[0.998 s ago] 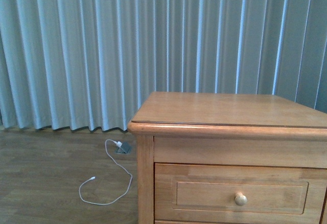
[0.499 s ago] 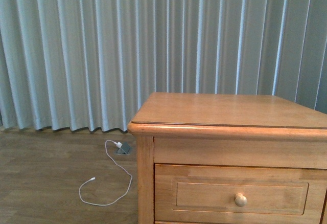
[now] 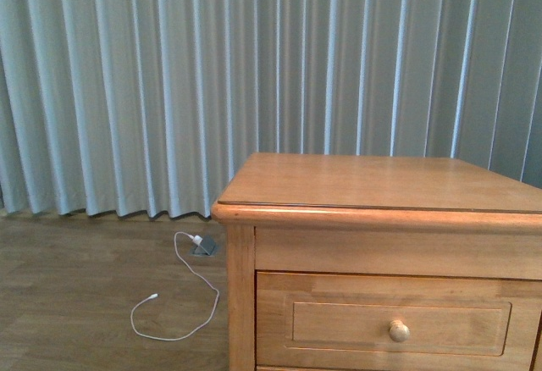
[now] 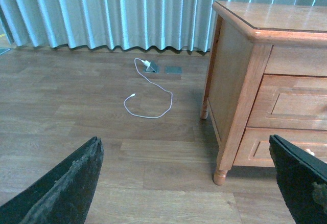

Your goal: Put charger into drawer

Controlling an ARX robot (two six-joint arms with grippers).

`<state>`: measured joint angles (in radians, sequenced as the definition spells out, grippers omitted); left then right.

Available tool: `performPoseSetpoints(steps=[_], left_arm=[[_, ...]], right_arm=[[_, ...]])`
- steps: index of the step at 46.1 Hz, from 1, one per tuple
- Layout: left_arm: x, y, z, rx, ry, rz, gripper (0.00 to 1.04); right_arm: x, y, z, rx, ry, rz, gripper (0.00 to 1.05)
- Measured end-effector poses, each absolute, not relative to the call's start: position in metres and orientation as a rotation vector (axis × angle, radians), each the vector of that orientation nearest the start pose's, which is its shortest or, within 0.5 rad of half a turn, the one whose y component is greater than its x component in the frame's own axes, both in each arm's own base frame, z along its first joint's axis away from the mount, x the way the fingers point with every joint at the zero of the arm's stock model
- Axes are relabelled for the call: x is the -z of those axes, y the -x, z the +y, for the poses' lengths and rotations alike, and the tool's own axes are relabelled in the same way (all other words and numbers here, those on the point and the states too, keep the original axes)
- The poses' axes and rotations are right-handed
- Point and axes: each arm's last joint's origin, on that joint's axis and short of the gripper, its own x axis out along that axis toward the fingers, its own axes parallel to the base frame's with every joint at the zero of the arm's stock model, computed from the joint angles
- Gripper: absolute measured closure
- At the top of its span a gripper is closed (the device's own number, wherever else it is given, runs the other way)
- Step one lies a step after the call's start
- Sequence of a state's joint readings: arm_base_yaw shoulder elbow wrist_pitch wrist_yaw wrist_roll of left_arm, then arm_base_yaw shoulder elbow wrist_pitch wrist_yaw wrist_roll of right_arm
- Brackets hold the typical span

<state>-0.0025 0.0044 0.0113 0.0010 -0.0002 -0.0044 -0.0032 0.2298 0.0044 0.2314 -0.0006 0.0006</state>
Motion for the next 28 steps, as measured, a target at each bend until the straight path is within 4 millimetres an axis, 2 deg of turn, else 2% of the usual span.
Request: performPoseSetpoints(steps=[11,17,28], left_arm=[[-0.167,-0.097,0.000,0.002,0.004,-0.007,0.06],[-0.167,-0.097,0.000,0.002,0.004,-0.007,0.06],[-0.167,-0.097,0.000,0.002,0.004,-0.007,0.06]], right_arm=[[-0.168,-0.108,0.000,0.002,-0.001,-0.007,1.03],[-0.165,-0.098,0.000,0.002,-0.001,0.001,1.03],[-0.165,-0.098,0.000,0.002,-0.001,-0.001,1.03]])
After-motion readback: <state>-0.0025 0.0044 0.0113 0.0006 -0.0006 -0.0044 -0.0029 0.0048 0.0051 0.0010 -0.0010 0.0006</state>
